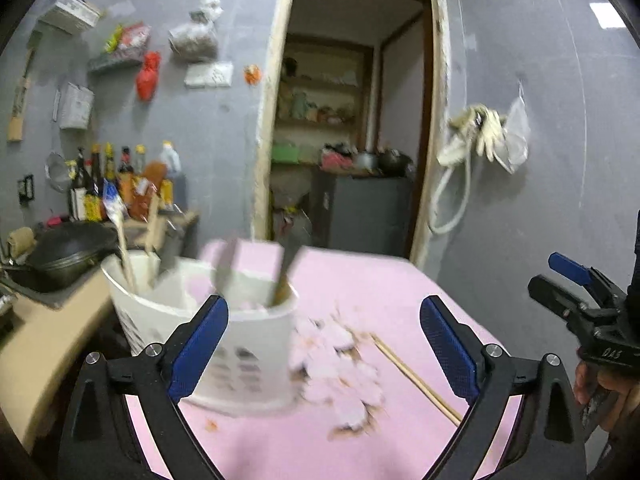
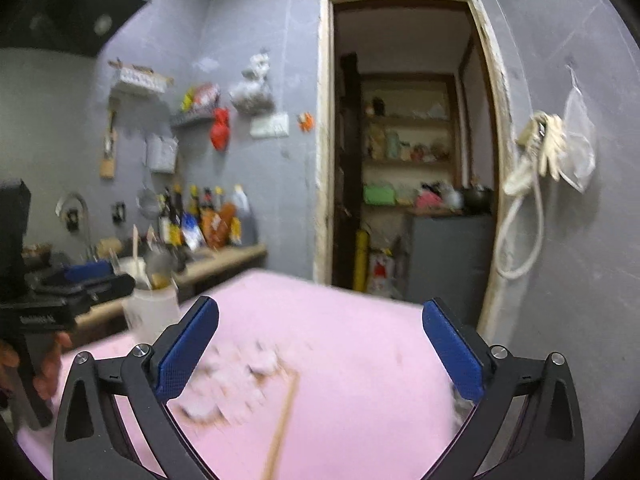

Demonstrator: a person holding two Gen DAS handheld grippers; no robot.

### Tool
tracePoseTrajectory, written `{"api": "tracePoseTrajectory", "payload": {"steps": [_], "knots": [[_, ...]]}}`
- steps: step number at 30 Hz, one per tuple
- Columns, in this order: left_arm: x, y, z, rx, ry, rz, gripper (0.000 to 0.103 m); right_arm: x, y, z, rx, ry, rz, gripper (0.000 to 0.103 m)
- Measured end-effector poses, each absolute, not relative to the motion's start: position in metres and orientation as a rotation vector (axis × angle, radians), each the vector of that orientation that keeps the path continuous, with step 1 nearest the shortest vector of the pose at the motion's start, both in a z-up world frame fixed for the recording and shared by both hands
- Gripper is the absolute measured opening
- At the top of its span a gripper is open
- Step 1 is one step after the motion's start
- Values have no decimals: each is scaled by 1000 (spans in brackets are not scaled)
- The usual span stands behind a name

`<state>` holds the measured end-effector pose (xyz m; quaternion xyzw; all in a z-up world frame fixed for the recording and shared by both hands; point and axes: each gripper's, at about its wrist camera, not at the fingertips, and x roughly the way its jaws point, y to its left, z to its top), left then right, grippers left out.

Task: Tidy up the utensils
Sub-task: 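Move both tools back over the last chopsticks on the table, then grasp one wooden chopstick with the left tool while the right tool grasps the other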

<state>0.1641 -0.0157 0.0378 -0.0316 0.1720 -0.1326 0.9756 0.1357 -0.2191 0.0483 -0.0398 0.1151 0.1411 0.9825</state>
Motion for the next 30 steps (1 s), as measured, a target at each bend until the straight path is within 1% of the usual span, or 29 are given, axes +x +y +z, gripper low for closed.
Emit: {"api": "tracePoseTrajectory", "payload": {"steps": [11,15,16,19,24,30], "knots": [[178,-57,-11,-13,612,-275,94,151,-231,-13,-145,604,255,102],[186,-60,-24,-7,690,-256,94,157,-226,-30,-135,688,304,89],[187,-59,-26,-5,705,-250,94,158,-224,-32,-143,701,306,85],[193,-61,-37,5,776,-249,94,159,-219,-36,-159,726,324,80],[203,-69,-53,31,868,-254,94,158,-211,-42,-202,758,356,77],[210,-68,-59,34,905,-259,94,160,-203,-45,-242,789,378,77]]}}
